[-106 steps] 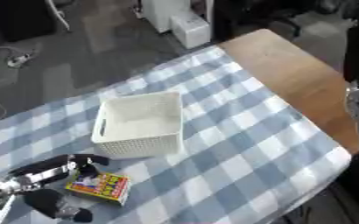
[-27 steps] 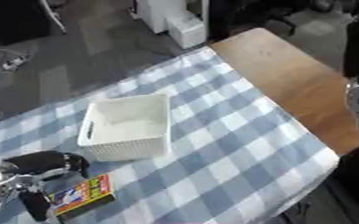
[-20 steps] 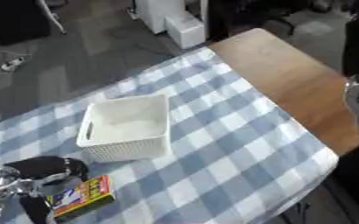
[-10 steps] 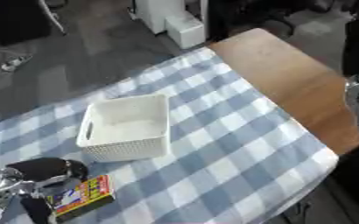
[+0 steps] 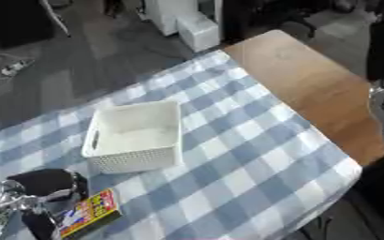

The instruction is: Pick up objects on the table and place them in the box.

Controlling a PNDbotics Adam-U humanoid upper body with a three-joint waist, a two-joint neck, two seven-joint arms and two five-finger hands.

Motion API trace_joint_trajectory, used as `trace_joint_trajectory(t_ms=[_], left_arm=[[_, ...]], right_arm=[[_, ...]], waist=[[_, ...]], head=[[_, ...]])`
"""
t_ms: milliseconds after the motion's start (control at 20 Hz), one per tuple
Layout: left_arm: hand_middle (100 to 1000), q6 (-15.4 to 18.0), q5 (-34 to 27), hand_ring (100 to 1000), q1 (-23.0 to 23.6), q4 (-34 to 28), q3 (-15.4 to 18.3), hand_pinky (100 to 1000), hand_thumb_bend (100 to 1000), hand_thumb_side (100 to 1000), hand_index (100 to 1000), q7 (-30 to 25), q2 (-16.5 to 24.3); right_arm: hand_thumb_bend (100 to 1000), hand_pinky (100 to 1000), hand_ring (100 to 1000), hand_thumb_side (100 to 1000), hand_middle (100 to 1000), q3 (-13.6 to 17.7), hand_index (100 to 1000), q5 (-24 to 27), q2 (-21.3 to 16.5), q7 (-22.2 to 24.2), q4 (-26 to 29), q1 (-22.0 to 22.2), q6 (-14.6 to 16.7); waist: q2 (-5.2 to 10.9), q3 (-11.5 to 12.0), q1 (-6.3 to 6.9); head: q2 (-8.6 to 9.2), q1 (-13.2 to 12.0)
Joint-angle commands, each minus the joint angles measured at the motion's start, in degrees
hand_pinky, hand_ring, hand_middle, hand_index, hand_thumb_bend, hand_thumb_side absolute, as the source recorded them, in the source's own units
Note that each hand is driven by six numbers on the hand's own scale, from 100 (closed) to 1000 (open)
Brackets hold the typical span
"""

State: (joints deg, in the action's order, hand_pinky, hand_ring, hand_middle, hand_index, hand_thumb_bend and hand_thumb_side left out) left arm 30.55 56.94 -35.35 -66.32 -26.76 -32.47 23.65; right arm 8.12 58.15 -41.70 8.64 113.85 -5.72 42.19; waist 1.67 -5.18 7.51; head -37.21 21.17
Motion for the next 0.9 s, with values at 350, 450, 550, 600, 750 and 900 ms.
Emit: trace_joint_trajectory(t_ms=[350,450,550,600,750,900], left_arm=[[319,4.56,1.87,281,-0.51,-0.85,0.27,100,205,571,375,3.86,1.15],[248,4.87,1.82,212,-0.43,-0.77,0.21,100,240,540,338,5.05,1.12],[203,5.54,1.73,164,-0.37,-1.00,0.14,100,262,524,321,6.18,1.09],[173,5.90,1.64,134,-0.34,-1.29,0.25,100,269,517,310,6.84,1.05],[143,6.38,1.37,104,-0.41,-2.72,1.08,100,275,507,295,8.51,1.00],[134,6.26,0.64,100,-0.60,-5.07,2.31,100,282,499,285,9.61,1.08]], right_arm=[[100,427,357,1000,398,0.66,596,-0.15,-1.70,-0.12,0.74,-0.86,-0.06],[100,427,356,1000,398,0.66,596,-0.15,-1.70,-0.12,0.74,-0.86,-0.06],[100,427,356,1000,398,0.67,596,-0.15,-1.70,-0.12,0.74,-0.86,-0.06],[100,427,356,1000,398,0.68,596,-0.15,-1.68,-0.11,0.74,-0.85,-0.05],[100,427,356,1000,398,0.70,596,-0.20,-1.65,-0.11,0.74,-0.78,-0.03],[100,427,356,1000,398,0.75,596,-0.24,-1.60,-0.18,0.74,-0.70,0.03]], waist=[[0.45,0.00,-0.39],[0.45,-0.01,-0.39],[0.45,-0.01,-0.40],[0.44,0.00,-0.42],[0.44,0.07,-0.45],[0.45,0.14,-0.50]], head=[[0.35,0.06],[0.39,0.05],[0.42,0.06],[0.46,0.08],[0.54,0.09],[0.83,0.13]])
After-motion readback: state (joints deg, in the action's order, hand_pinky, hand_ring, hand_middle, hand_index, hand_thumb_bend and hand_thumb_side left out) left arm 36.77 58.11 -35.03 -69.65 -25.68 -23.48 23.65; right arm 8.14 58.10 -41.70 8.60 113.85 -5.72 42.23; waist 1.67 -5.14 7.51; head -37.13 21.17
